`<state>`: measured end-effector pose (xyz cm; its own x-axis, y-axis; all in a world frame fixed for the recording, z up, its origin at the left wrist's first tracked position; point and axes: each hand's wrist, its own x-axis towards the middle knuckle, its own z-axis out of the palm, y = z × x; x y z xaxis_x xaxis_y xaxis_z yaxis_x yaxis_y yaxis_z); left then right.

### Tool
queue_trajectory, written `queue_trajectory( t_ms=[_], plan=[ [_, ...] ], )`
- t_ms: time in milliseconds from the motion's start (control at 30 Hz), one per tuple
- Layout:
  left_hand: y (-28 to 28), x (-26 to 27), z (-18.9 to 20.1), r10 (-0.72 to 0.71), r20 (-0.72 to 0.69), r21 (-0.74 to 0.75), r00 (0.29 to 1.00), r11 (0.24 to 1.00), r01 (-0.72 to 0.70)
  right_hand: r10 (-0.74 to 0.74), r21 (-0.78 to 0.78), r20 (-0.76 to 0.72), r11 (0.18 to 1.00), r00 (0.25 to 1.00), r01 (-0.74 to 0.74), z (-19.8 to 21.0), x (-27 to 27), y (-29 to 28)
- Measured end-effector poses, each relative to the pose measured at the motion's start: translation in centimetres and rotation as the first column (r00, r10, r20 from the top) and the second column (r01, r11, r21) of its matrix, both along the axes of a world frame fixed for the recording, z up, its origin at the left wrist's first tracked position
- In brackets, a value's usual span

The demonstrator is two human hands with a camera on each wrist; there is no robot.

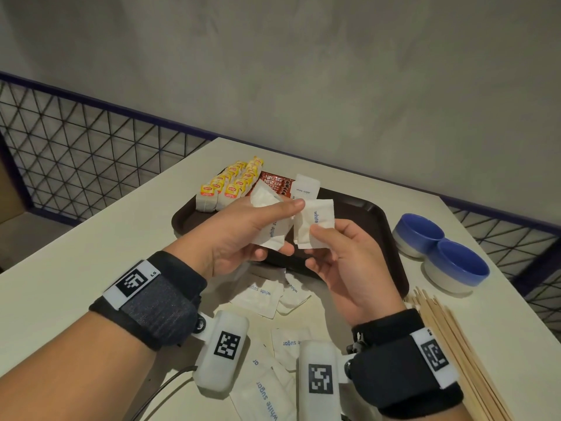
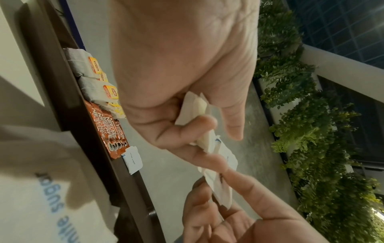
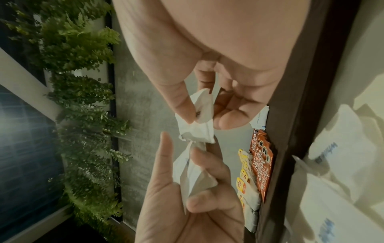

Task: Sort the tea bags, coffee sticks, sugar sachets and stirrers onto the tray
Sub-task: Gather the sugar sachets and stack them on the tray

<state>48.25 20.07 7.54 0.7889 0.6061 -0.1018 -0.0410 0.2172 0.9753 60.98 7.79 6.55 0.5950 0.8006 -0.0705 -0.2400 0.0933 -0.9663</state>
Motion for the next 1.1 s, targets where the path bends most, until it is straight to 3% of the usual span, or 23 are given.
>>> queue_trajectory(
  t_ms=[333, 600, 700, 800, 867, 900, 967, 1033, 1100],
  plan=[
    [0.2, 0.1, -0.2, 0.068, -0.009, -0.01, 0.998, 0.998, -0.068, 0.015, 0.016, 0.029, 1.0, 0.999, -0.016, 0.0, -0.6, 0.1],
    [-0.2, 0.1, 0.2, 0.113, -0.02, -0.038, 0.993, 0.993, -0.113, -0.021, -0.017, 0.175, 1.0, 0.984, 0.025, -0.3, -1.3, 0.0],
    [-0.2, -0.2, 0.4, 0.13, -0.026, -0.064, 0.991, 0.989, -0.131, -0.025, -0.017, 0.127, 0.999, 0.992, 0.028, 0.0, -1.2, -0.3],
    [0.3, -0.5, 0.9, 0.177, -0.001, -0.174, 0.984, 0.969, -0.175, -0.088, 0.027, 0.001, 0.996, 0.996, 0.088, 1.4, 0.1, -0.6],
    [0.8, -0.9, 1.2, 0.219, 0.038, -0.307, 0.975, 0.931, -0.197, -0.094, 0.013, 0.052, 0.996, 0.994, 0.093, 2.8, 1.5, -0.2],
    [1.0, -1.1, 1.3, 0.242, 0.063, -0.367, 0.968, 0.908, -0.203, -0.087, -0.026, 0.151, 0.995, 0.985, 0.092, 3.5, 2.3, 0.3],
    [1.5, -1.5, 1.3, 0.281, 0.103, -0.441, 0.954, 0.873, -0.209, -0.04, -0.148, 0.451, 0.982, 0.892, 0.119, 4.9, 4.2, 2.2],
    [1.9, -1.8, 1.3, 0.302, 0.144, -0.471, 0.942, 0.858, -0.204, 0.089, -0.279, 0.712, 0.946, 0.697, 0.164, 5.8, 6.5, 4.7],
    [2.3, -1.9, 1.3, 0.327, 0.172, -0.498, 0.929, 0.843, -0.205, 0.264, -0.415, 0.831, 0.88, 0.491, 0.23, 5.8, 8.7, 7.3]
  ],
)
